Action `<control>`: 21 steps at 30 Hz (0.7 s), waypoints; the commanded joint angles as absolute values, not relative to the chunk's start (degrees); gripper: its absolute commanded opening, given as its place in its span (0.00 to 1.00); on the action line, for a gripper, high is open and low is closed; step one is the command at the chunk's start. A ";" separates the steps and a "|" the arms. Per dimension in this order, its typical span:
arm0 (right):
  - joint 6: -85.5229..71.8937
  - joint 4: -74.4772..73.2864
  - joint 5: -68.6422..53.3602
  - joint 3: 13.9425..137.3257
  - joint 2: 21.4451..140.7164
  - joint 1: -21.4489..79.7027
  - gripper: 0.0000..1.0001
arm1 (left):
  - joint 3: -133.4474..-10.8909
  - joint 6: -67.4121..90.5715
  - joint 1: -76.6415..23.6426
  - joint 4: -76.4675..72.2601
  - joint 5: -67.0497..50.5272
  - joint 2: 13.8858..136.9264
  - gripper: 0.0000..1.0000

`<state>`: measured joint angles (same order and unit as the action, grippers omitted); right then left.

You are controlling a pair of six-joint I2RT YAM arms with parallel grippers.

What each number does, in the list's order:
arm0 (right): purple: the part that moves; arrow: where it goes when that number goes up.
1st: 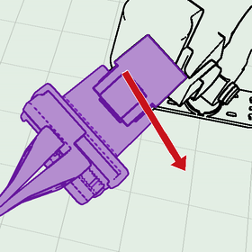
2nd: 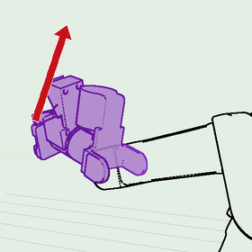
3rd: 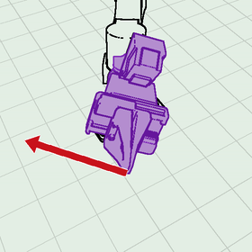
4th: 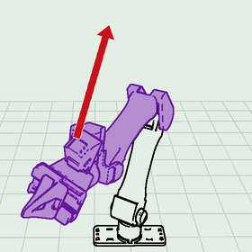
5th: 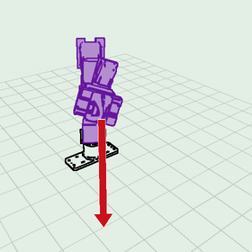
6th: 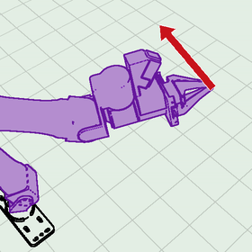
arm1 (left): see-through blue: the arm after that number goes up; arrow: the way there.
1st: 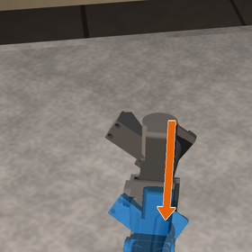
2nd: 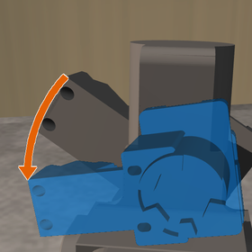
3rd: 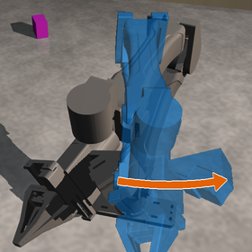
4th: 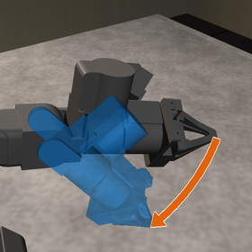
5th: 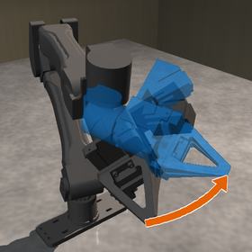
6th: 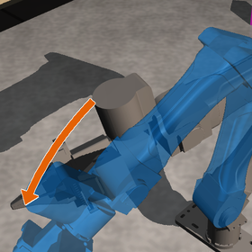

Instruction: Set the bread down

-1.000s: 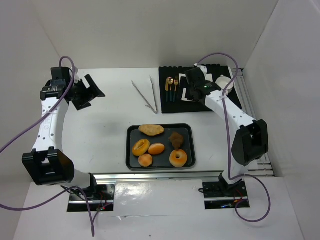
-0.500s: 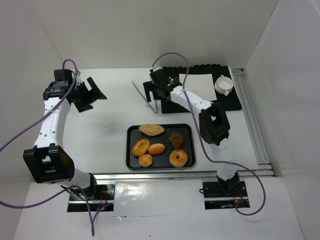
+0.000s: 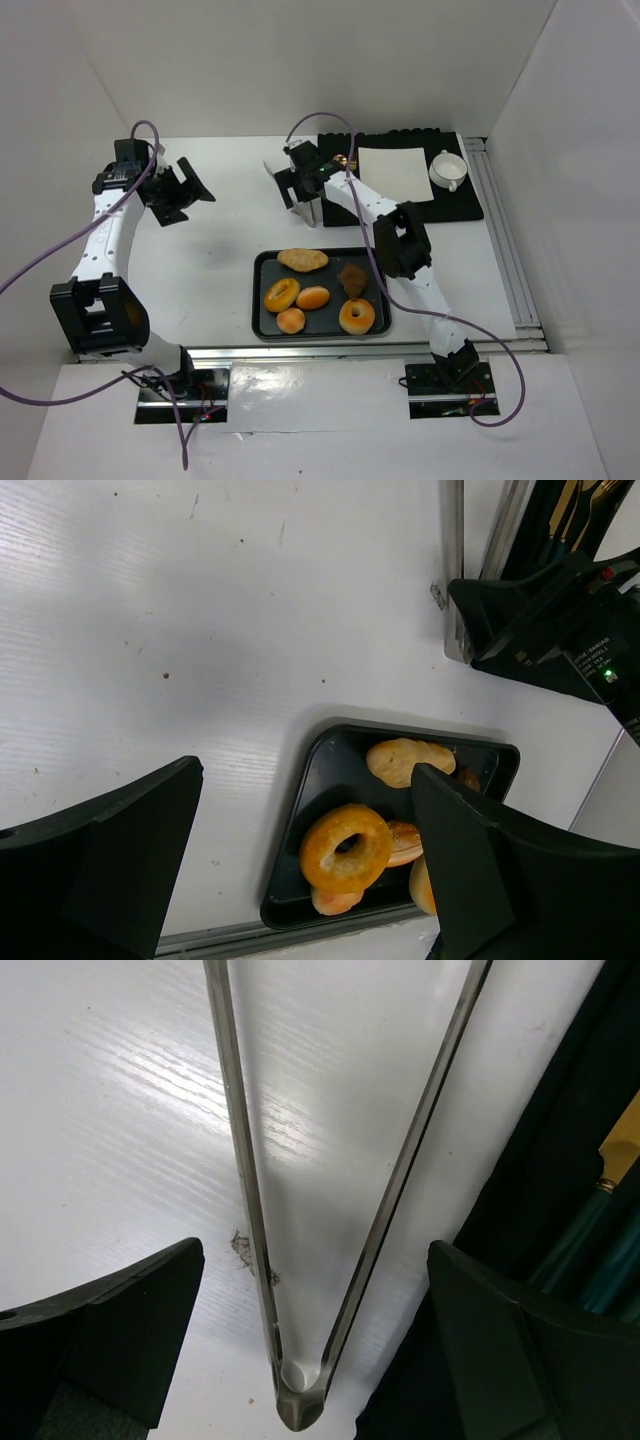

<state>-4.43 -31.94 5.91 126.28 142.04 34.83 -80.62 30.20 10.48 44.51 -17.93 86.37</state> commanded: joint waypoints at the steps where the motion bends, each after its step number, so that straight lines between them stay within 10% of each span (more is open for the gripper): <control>1: -2.90 -31.38 3.60 128.06 142.47 34.54 1.00 | -81.30 29.79 10.81 43.24 -18.02 87.10 0.99; 14: -3.52 -23.12 10.37 130.61 150.90 35.06 1.00 | -81.39 28.65 11.34 42.71 -17.93 87.63 0.99; 21: -3.52 -21.97 13.62 136.32 153.54 35.59 0.52 | -79.63 28.12 11.34 42.19 -17.93 87.10 1.00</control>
